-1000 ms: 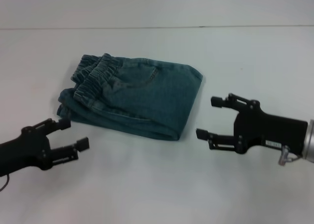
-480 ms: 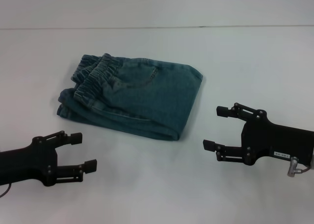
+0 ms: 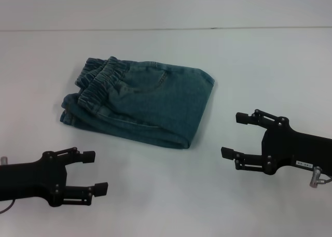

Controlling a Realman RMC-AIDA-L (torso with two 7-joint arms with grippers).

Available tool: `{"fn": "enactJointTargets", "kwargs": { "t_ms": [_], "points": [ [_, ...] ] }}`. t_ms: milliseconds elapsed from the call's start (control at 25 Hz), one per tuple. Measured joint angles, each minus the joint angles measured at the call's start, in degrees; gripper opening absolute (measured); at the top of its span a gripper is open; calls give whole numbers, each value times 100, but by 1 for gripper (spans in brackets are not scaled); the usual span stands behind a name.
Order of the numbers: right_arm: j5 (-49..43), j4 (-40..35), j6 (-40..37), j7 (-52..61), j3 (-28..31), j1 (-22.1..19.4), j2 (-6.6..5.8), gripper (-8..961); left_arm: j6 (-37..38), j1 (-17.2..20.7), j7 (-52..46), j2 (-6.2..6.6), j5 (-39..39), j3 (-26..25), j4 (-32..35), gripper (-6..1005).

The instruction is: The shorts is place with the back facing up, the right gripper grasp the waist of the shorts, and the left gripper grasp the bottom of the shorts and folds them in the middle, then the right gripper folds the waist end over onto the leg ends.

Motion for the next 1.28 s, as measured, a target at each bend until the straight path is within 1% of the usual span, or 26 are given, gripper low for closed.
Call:
{"fn": "enactJointTargets", "kwargs": {
  "t_ms": [1280],
  "points": [
    [-4,35,-44,-33,11,55,1,925,45,-25,-26,-1,96,6,98,946]
  ]
}}
